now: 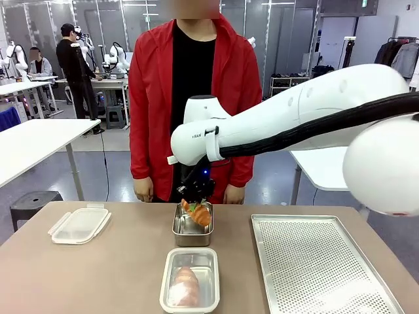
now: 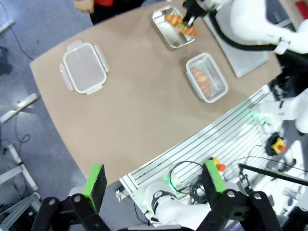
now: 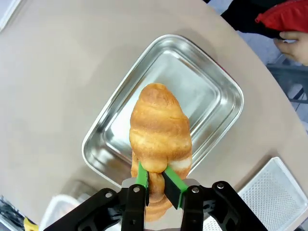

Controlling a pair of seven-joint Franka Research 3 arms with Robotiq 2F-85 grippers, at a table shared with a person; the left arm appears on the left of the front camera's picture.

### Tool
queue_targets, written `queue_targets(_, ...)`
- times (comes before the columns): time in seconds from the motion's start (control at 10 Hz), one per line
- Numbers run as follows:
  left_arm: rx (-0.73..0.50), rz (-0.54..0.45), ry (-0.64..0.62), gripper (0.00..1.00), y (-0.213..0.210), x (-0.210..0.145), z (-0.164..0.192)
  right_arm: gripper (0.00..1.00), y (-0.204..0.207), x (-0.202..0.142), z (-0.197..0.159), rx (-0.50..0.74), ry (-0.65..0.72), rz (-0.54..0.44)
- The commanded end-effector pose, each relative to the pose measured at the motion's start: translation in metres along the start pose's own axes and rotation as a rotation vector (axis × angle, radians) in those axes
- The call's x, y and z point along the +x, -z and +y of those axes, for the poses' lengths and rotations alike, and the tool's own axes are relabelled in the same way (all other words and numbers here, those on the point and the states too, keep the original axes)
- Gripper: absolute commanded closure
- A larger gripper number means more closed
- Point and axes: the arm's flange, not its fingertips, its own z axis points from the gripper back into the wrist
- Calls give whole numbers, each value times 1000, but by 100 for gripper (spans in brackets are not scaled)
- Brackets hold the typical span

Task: Place the bread into the airtight container.
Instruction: Pick up a Butter Roll and place it into an empty Airtight Container.

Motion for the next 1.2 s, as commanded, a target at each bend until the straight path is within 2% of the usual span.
queue_targets(0.0,-2,1,10,0,-1,-1,-1,87,12,15,-1,-49,63,-26)
queue_targets(0.1,-2,1,10,0,-1,-1,-1,87,19,17,-2,-42,74,-20)
queue_targets(0.2,-2,1,10,0,-1,-1,-1,74,24,19,-3,-41,80,-35)
queue_targets(0.3,-2,1,10,0,-1,-1,-1,49,26,20,-2,-37,88,-43)
queue_targets(0.4,-2,1,10,0,-1,-1,-1,33,28,18,-3,-39,96,-40)
queue_targets(0.5,-2,1,10,0,-1,-1,-1,7,28,16,-4,-37,103,-37)
queue_targets(0.6,-2,1,10,0,-1,-1,-1,0,27,14,-5,-37,107,-36)
queue_targets(0.9,-2,1,10,0,-1,-1,-1,2,26,4,-13,-27,114,-43)
queue_targets(1.1,-2,1,10,0,-1,-1,-1,0,36,1,-32,-8,108,-34)
